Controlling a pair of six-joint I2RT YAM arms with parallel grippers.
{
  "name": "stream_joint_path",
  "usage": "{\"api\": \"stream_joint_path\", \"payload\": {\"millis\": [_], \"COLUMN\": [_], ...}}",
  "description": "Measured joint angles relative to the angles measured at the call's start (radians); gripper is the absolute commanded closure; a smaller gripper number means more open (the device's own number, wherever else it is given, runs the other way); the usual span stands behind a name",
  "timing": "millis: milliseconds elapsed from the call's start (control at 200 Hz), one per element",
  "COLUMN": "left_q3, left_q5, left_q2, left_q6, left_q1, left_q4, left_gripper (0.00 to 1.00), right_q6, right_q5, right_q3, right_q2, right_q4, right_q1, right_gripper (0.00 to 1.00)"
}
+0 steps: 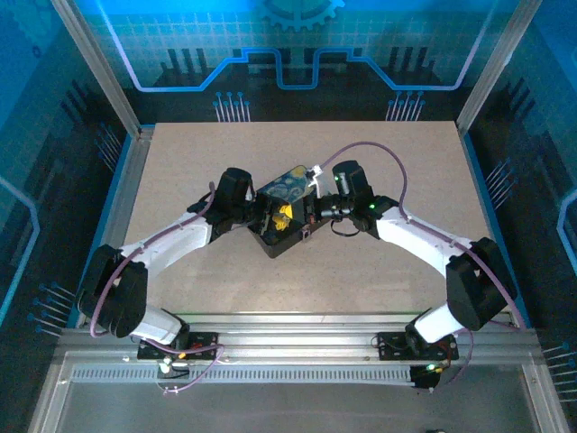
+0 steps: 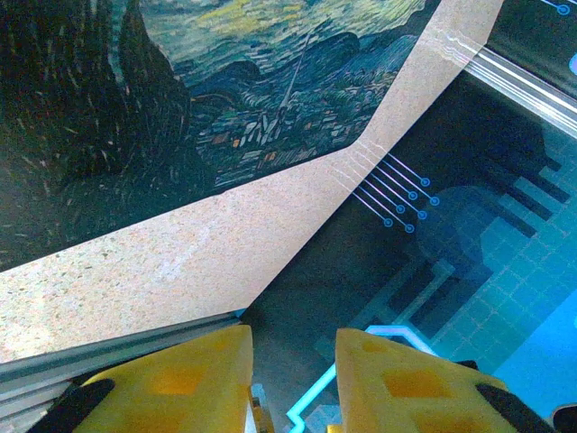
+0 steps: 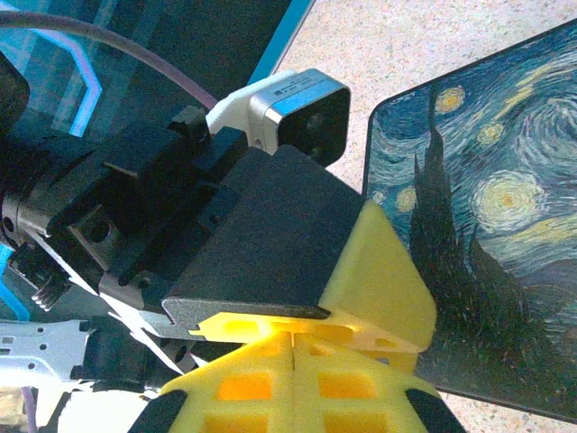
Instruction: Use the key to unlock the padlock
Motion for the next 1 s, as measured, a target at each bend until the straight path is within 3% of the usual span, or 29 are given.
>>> {"api": "stream_joint_path", "payload": {"millis": [845,1000], "left_q3": [-0.018,-0.019], "left_q5": [0.008,0.01], "left_q2": [-0.012,-0.016], "left_q6": [-0.018,-0.007], "left_q1": [0.01,0.011], "left_q4": [0.047,0.044], "left_gripper": [1.0,1.0], "right_q6": [0.0,0.0], "right_q5": [-0.002,-0.005], "right_q3": [-0.005,-0.019], "right_q2": [-0.003,-0.015], "right_q4": [0.002,0.009], "right_q1": [-0.006,-0.006], "right_gripper": [1.0,1.0]}}
